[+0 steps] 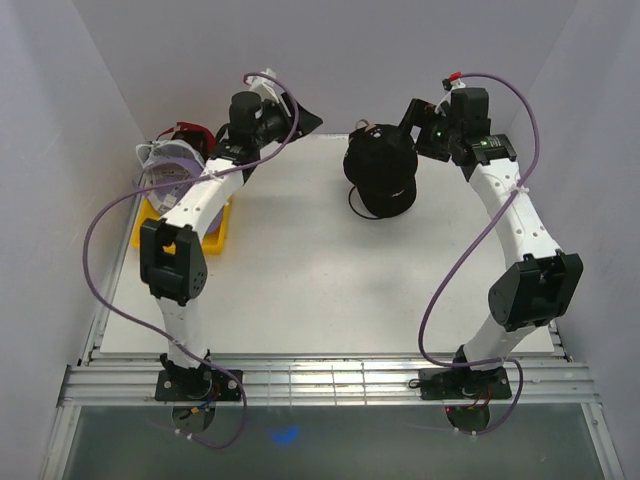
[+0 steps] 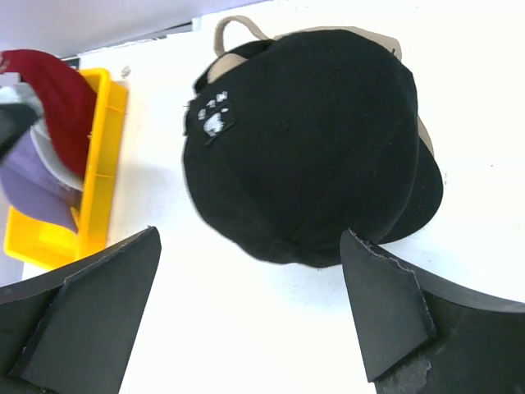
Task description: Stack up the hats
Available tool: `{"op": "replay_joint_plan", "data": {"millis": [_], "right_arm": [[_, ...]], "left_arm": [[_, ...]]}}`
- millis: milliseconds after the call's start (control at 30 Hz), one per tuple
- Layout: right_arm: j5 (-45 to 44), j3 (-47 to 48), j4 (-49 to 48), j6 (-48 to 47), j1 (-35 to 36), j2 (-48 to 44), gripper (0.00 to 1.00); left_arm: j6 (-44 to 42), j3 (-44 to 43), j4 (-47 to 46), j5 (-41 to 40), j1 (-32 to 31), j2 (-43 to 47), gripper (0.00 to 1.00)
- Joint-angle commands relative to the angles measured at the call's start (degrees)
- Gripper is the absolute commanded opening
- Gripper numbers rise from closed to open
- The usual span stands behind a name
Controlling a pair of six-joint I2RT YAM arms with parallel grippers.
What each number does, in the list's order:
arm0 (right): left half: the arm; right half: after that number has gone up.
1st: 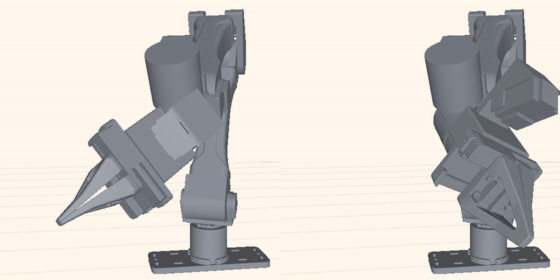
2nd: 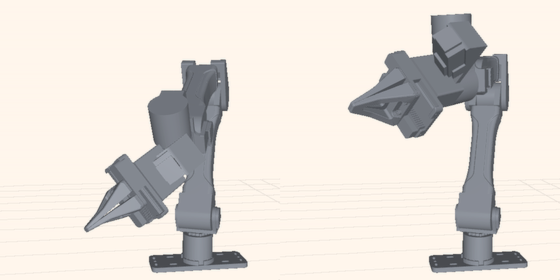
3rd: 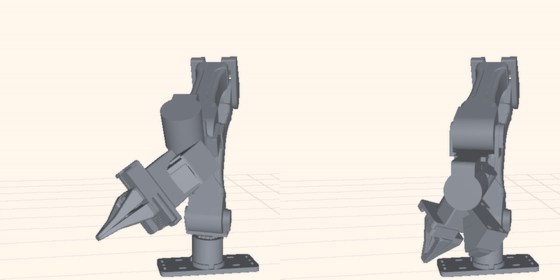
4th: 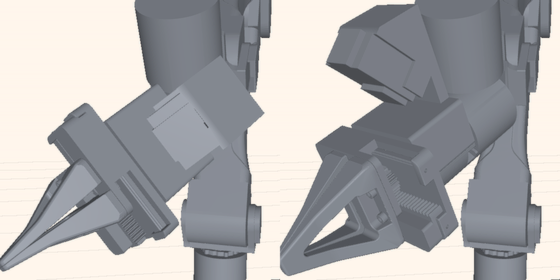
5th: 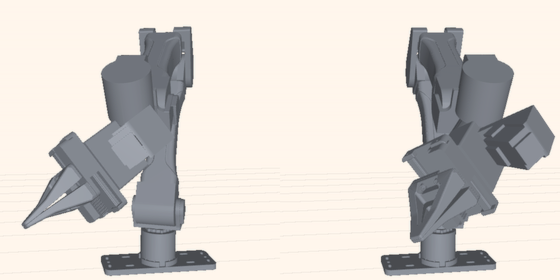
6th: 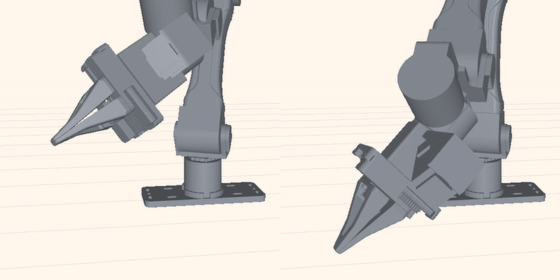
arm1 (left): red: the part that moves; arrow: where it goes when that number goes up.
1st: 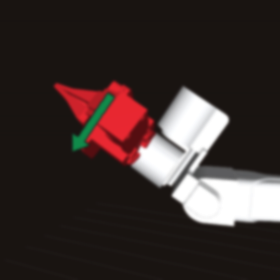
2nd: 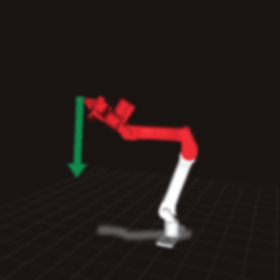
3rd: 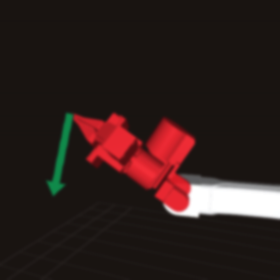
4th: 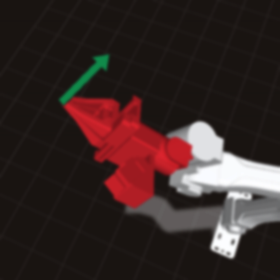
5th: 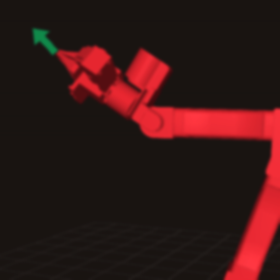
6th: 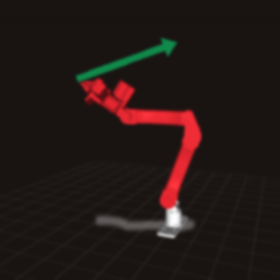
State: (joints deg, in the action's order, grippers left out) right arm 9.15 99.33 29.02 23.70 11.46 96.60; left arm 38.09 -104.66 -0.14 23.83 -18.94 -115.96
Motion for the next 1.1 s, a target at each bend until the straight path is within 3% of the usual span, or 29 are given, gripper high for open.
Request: {"op": "replay_joint_plan", "data": {"millis": [0, 100, 200, 333, 500, 800, 1067], "right_arm": [[1.04, 3.15, 1.57, 0.82, -0.3, -4.91, 0.95], [3.76, 1.75, 2.45, 0.99, -0.3, -7.2, 0.95], [7.02, -1.32, 1.84, 1.17, 0.05, -9.57, 0.94], [8.96, -6.5, 0.69, 0.82, 1.19, -11.78, 0.93], [10.36, -8.27, 1.13, 0.03, 3.12, -12.13, 0.93], [10.1, -10.03, 2.19, -1.2, 4.18, -12.4, 0.92], [10.01, -9.42, 3.06, -1.73, 4.53, -11.17, 0.92]], "left_arm": [[-2.84, 5.32, 8.29, -16.01, -0.22, 15.89, 0.61], [-1.79, 8.24, 22.17, -36.22, -0.13, 24.34, 0.57], [-0.91, 12.72, 31.85, -49.18, -0.13, 30.07, 0.54], [1.63, 15.81, 42.12, -57.56, 0.74, 31.5, 0.52], [0.68, 13.0, 44.87, -58.29, 3.99, 27.91, 0.53], [0.49, 1.57, 53.66, -59.25, 11.99, 13.32, 0.53], [-0.64, -0.98, 52.44, -56.18, 14.11, 7.16, 0.55]]}}
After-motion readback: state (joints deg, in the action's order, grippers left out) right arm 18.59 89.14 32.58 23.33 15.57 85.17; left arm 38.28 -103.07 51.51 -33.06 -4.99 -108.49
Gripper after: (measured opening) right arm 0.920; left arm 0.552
